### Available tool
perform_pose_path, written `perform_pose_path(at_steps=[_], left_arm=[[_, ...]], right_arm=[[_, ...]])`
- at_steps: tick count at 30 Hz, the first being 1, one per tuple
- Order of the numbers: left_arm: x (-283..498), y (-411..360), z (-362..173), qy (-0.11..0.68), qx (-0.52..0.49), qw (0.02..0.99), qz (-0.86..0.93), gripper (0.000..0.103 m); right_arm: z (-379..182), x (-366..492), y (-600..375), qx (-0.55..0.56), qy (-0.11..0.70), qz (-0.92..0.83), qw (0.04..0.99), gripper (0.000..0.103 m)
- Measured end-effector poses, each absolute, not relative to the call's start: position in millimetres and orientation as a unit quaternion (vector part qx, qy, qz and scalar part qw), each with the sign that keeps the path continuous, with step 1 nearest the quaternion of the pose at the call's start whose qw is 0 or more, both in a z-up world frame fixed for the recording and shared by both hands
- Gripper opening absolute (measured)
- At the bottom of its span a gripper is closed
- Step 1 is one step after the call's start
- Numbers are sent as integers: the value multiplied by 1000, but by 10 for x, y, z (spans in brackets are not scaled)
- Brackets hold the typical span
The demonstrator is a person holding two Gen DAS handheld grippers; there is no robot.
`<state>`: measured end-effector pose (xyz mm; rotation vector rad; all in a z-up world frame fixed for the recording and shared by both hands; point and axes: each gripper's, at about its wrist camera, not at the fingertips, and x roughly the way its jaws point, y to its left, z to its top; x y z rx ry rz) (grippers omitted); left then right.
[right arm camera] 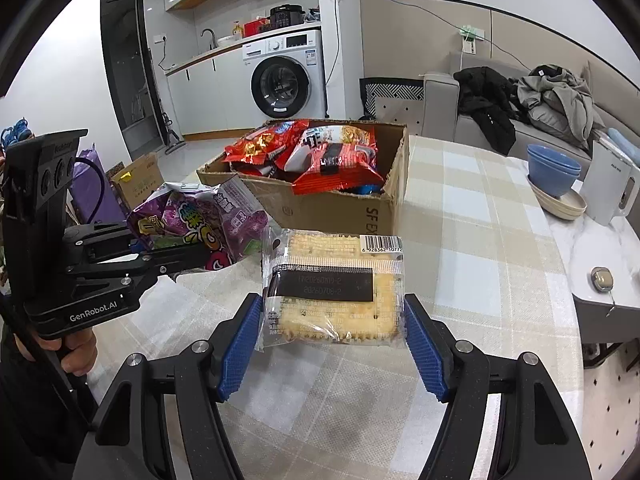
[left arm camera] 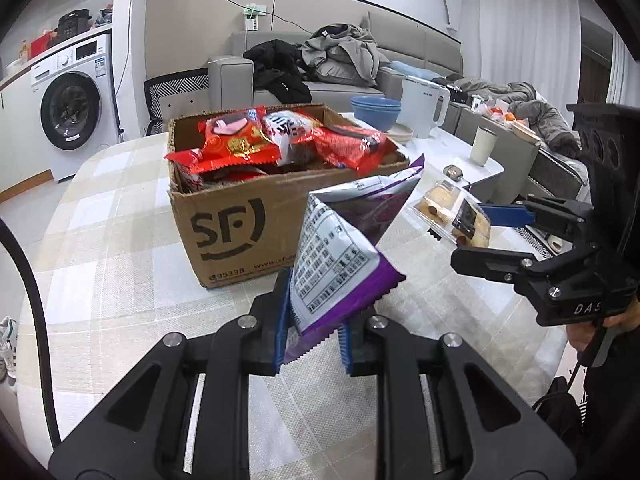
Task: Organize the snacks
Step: 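Lift both held packs and carry them over the cardboard box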
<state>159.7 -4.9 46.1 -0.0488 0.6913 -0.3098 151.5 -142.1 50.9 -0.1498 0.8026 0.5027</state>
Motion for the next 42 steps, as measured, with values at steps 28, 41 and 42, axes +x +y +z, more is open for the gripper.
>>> perform_pose_path(at_steps=[28,41,42], left_arm=[[1214,184,1076,290,-56,946,-131,17],[1326,403,1323,268,-75,956,-97,17],[1348,424,1345,266,-78,956,-93,17]], right_arm=[[799,1408,-1456,-28,322,237,916,71],[876,1564,-1392,2,302,228,925,71],[889,1582,-1376,-1,301,226,927,71]])
